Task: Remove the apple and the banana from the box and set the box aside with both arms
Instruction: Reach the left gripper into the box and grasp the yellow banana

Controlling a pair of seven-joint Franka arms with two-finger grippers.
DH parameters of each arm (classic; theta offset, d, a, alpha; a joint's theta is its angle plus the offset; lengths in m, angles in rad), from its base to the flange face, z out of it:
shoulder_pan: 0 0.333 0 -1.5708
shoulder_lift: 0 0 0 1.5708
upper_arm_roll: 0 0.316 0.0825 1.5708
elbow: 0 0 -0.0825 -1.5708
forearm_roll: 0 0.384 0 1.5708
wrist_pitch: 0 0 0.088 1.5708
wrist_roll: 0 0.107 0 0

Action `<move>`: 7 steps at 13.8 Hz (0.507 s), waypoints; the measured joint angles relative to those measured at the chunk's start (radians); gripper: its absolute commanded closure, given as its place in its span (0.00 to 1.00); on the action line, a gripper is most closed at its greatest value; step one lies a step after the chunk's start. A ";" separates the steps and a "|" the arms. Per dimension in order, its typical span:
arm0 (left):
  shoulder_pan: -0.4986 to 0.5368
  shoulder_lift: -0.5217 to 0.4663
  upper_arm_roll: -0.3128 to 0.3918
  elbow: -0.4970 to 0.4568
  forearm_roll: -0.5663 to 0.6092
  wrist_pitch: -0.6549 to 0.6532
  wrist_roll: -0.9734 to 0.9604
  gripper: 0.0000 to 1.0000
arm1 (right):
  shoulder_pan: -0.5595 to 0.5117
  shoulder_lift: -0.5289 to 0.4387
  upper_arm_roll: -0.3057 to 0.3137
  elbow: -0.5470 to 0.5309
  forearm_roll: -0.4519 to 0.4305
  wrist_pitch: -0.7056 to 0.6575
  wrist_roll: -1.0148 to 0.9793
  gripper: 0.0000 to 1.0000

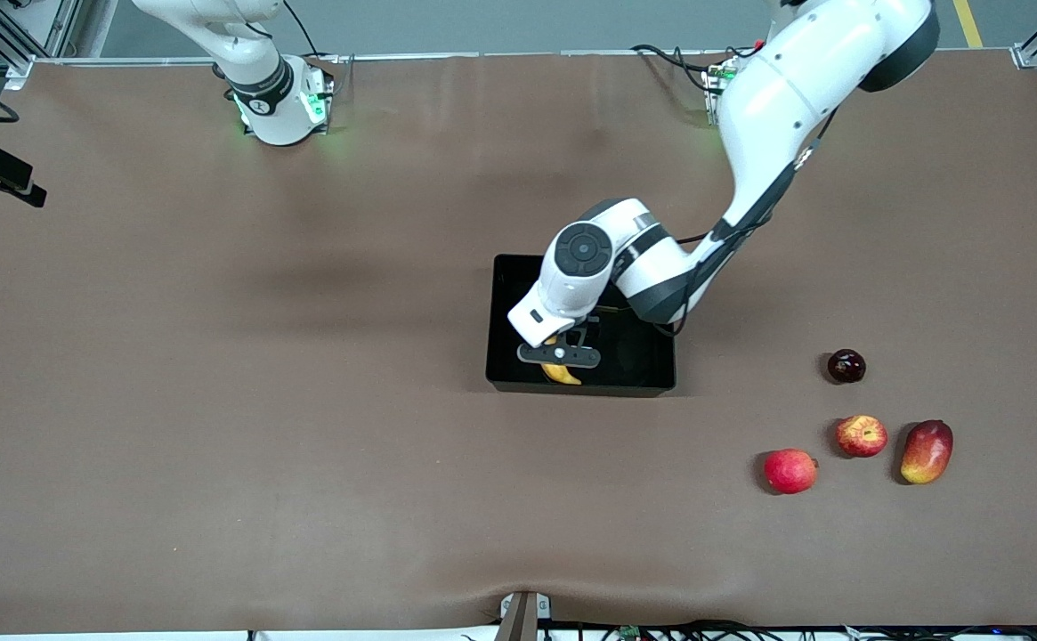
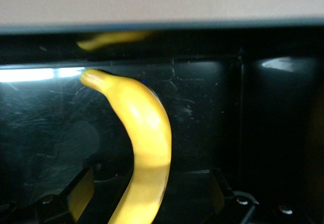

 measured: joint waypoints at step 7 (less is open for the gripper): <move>-0.031 0.055 0.036 0.005 0.004 0.061 0.001 1.00 | 0.000 0.000 0.000 0.000 0.000 0.000 0.000 0.00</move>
